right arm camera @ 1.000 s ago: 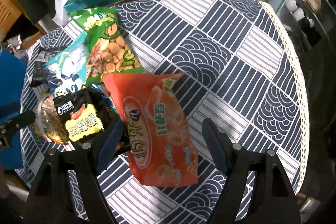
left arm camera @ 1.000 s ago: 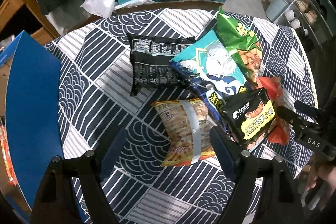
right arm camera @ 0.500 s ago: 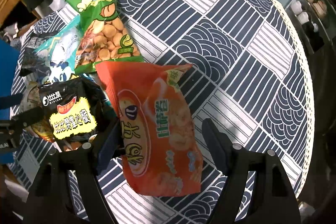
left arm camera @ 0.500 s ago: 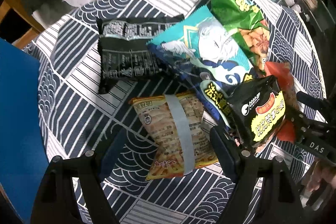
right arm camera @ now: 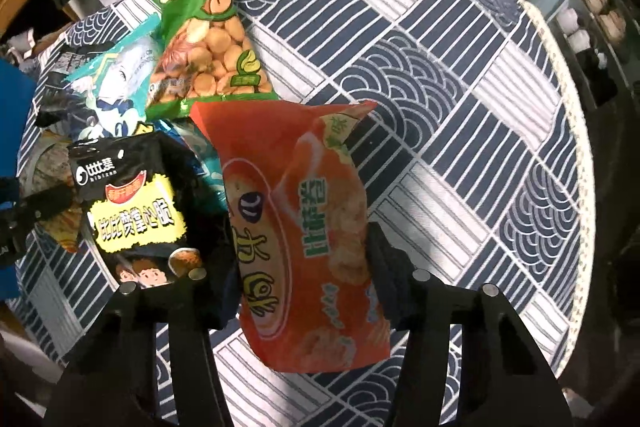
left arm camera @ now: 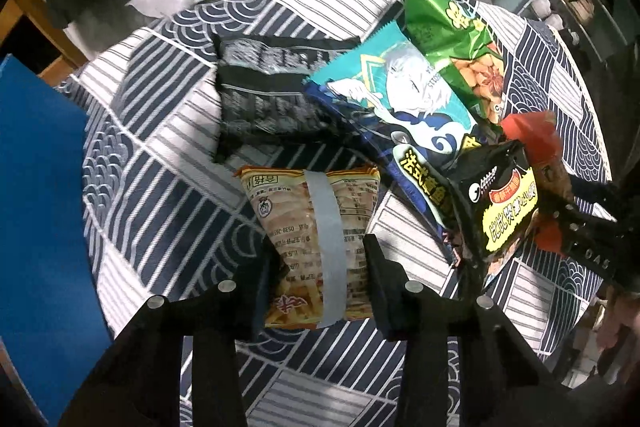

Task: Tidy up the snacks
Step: 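Carry the cracker bag with left tool while right tool carries the orange bag to the box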

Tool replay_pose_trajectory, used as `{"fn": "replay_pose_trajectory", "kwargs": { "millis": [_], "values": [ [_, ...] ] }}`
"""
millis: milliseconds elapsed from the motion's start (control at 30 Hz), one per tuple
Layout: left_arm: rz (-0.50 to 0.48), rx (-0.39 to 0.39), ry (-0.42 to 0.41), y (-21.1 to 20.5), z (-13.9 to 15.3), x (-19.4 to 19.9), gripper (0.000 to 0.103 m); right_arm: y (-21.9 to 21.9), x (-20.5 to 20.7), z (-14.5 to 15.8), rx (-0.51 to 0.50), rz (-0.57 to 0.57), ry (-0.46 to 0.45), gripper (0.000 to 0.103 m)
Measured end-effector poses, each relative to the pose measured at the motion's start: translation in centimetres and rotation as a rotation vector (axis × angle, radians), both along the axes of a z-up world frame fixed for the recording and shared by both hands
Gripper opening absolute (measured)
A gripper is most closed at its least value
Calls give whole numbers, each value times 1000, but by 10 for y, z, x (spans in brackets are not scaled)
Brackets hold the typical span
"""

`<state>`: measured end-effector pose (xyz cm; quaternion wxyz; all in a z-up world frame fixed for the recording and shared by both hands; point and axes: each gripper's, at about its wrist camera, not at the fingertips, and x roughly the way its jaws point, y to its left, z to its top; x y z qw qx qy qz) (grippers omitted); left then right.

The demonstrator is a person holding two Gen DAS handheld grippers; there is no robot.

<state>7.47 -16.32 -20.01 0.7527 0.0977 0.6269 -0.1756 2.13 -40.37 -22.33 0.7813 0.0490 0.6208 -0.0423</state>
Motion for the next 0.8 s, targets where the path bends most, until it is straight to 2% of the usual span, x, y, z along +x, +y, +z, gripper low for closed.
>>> {"fn": "replay_pose_trajectory", "kwargs": {
  "millis": [200,500,800],
  "values": [
    [-2,6,-59,11,24,-11,41,5,-3,26,-29,-9,-57,54],
    [-13,-2,-134,24,55,-21,41,20,-9,63,2,11,-131,54],
    [-28,-5,-212,39,88,-38,41,54,-13,94,22,54,-183,54]
  ]
}}
